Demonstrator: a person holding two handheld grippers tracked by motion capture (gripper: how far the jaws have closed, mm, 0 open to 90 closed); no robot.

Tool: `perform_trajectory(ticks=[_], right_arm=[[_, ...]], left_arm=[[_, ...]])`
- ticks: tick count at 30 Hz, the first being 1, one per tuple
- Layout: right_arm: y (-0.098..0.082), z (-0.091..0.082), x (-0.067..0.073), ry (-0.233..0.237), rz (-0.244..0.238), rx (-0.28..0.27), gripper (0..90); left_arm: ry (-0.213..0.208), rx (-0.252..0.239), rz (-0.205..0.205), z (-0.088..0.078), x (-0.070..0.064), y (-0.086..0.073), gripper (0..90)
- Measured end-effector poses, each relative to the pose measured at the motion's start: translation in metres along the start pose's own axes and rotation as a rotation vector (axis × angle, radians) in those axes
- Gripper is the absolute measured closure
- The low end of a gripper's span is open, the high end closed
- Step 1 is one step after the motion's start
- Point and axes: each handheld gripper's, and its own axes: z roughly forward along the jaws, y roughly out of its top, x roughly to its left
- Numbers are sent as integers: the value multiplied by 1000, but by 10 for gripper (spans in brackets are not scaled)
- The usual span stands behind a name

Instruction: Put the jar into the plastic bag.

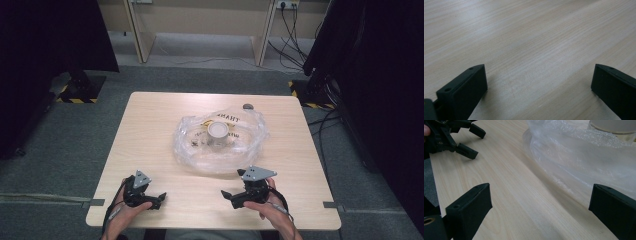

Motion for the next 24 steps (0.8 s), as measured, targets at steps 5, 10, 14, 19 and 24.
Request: perform_trajectory(ticks=[5,10,14,19,24], right_arm=[[-5,-3,-2,-6,13,0,44],[-9,-7,-2,-11,22,1,44],[-13,-9,-3,-15,30,1,44],[-18,-10,-4,-19,37,4,45],[-22,-12,-3,-27,39,7,45]], left_arm=[[0,0,0,0,0,0,0],[0,1,1,0,0,0,0],[0,0,0,0,0,0,0],[0,0,0,0,0,0,0],[0,0,1,0,0,0,0]])
